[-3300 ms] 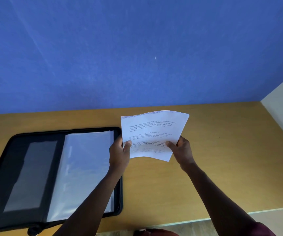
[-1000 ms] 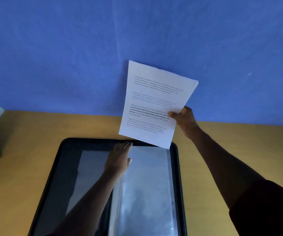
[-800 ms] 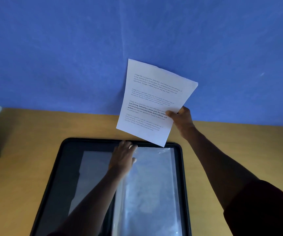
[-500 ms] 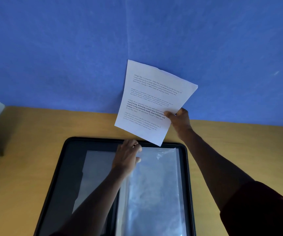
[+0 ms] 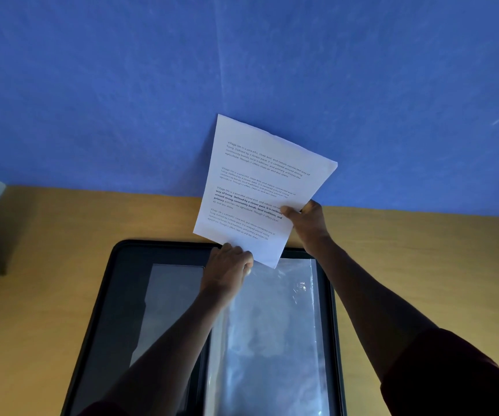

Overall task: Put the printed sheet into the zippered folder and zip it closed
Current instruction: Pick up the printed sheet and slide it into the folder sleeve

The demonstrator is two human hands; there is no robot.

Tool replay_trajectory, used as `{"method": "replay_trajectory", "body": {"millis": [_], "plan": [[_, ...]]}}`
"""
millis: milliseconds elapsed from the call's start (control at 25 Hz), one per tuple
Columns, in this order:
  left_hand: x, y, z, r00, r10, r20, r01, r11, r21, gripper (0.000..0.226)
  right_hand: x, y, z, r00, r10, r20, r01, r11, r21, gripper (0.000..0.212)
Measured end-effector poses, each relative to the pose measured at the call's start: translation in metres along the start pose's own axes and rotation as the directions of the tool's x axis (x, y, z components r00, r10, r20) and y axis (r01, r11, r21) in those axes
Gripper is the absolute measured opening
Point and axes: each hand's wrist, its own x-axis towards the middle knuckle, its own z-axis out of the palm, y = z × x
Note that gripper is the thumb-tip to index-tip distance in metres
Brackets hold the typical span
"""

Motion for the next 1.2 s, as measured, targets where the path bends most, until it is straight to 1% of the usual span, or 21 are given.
{"method": "replay_trajectory", "body": {"millis": [160,320,520,640,760,880,1040,1200], "plan": [[0.002,0.0,0.001,1.0,-0.002,0.011,0.002,1.0,0.003,0.007,-0.001,0.005,-0.007,0.999,0.016,0.033,-0.014,0.998,-0.057,0.026],[0.002,-0.001,0.001,1.0,-0.01,-0.002,0.01,1.0,0.009,0.007,-0.001,0.006,-0.024,0.998,0.04,0.045,-0.035,0.995,-0.091,0.026],[0.001,-0.001,-0.001,1.0,-0.024,-0.019,0.024,1.0,-0.012,0.006,0.002,0.001,-0.053,0.997,0.029,0.076,-0.021,0.995,-0.096,0.03],[0.002,-0.005,-0.005,1.0,-0.029,0.0,0.029,1.0,-0.003,0.005,0.006,-0.001,-0.062,0.994,0.033,0.102,-0.02,0.991,-0.13,0.029],[0.003,-0.016,-0.011,0.998,-0.055,0.028,0.054,0.998,0.022,0.009,0.01,-0.003,-0.06,0.991,0.057,0.122,-0.038,0.987,-0.156,0.026],[0.003,-0.033,-0.016,0.996,-0.085,0.017,0.085,0.996,0.029,0.012,0.013,-0.006,-0.057,0.987,0.069,0.146,-0.044,0.985,-0.167,0.027],[0.007,-0.048,-0.021,0.996,-0.09,0.031,0.089,0.996,0.028,0.008,0.016,-0.007,-0.056,0.989,0.082,0.125,-0.06,0.983,-0.175,0.029],[0.011,-0.052,-0.022,0.995,-0.084,0.051,0.082,0.996,0.038,0.006,0.02,-0.007,-0.054,0.984,0.094,0.148,-0.06,0.973,-0.223,0.031]]}}
